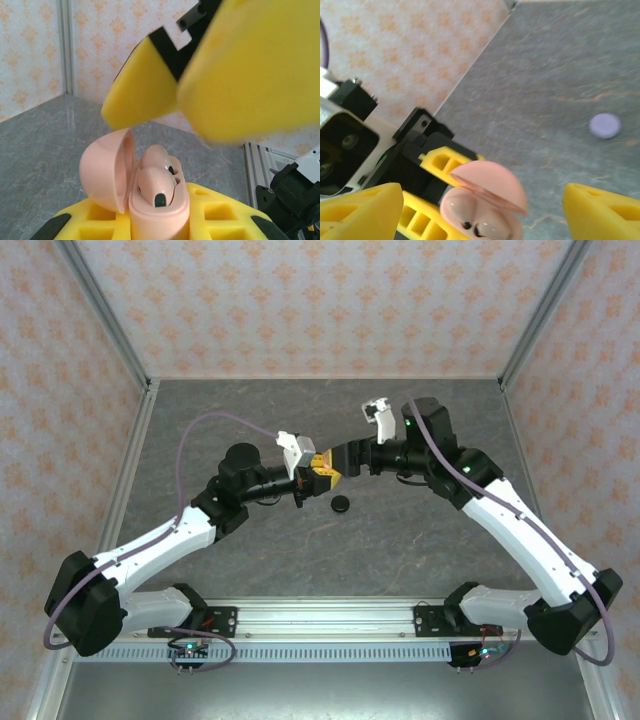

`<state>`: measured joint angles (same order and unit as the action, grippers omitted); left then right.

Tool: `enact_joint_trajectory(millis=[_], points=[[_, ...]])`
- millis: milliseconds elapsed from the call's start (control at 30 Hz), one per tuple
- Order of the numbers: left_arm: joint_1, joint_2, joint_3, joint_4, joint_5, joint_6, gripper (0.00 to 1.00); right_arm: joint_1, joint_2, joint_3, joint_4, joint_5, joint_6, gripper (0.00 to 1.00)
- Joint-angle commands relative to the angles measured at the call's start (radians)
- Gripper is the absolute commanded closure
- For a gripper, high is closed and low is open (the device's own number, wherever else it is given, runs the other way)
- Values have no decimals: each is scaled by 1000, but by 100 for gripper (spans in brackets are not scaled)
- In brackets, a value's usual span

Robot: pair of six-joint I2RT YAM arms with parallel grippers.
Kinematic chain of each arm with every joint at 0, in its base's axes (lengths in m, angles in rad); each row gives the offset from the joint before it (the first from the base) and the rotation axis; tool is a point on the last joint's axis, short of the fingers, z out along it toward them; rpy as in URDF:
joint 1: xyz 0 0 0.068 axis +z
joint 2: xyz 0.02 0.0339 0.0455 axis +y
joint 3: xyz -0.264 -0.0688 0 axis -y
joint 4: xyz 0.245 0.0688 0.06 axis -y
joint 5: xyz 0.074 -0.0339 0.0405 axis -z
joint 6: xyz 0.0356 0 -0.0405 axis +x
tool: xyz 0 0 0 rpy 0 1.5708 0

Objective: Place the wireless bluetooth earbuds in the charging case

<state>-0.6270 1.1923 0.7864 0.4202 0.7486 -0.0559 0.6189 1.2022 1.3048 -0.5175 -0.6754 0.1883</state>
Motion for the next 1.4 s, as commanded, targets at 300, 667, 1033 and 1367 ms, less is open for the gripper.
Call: enact_joint_trajectory(millis=[300,667,1033,1367], points=[[-7,-31,17,0,-3,11,100,-2,4,13,106,-205,-27,24],[-7,-33,14,-32,-14,24,100,-2,-85,-37,121,-169,-84,26],[0,9,63,-287,-220,69,100,-70,-131,-114,4,323,3,20],[96,160,77,-438,-324,-188,100,-213,-205,-329,-7,486,189,15]])
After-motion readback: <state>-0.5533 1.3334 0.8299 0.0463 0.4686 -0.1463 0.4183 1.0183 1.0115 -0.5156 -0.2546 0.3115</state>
